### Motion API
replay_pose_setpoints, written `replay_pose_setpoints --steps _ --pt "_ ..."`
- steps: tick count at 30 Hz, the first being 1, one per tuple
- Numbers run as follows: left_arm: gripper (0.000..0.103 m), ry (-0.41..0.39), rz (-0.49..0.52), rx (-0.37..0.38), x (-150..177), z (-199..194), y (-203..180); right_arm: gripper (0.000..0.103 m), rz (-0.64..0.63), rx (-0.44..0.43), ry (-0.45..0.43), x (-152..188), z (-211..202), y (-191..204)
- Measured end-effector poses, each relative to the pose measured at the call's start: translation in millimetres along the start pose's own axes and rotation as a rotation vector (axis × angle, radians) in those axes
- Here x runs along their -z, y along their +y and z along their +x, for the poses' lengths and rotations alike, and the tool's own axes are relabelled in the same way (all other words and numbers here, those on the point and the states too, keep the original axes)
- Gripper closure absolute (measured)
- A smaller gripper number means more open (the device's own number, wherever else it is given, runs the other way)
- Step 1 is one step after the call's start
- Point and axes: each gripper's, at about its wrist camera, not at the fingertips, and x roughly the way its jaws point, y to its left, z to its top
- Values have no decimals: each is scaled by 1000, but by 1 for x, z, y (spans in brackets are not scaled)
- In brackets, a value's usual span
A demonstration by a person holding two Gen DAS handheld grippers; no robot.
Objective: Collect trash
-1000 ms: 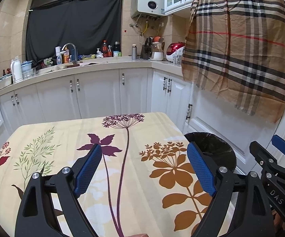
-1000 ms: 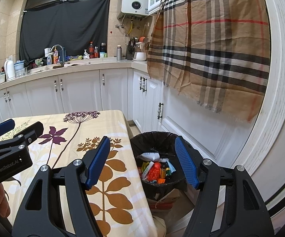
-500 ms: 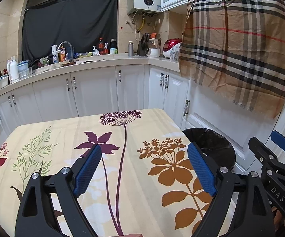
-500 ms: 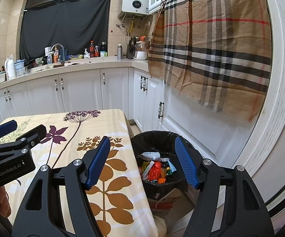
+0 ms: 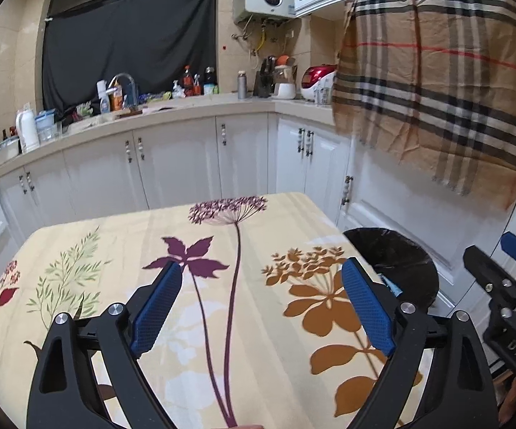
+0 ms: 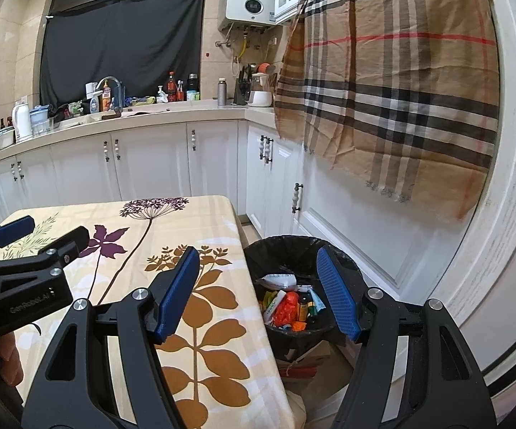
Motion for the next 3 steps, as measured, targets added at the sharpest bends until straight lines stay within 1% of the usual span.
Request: replay_pose_setpoints --steps 3 --pt "15 31 -8 -26 5 8 11 37 -12 -13 9 0 4 6"
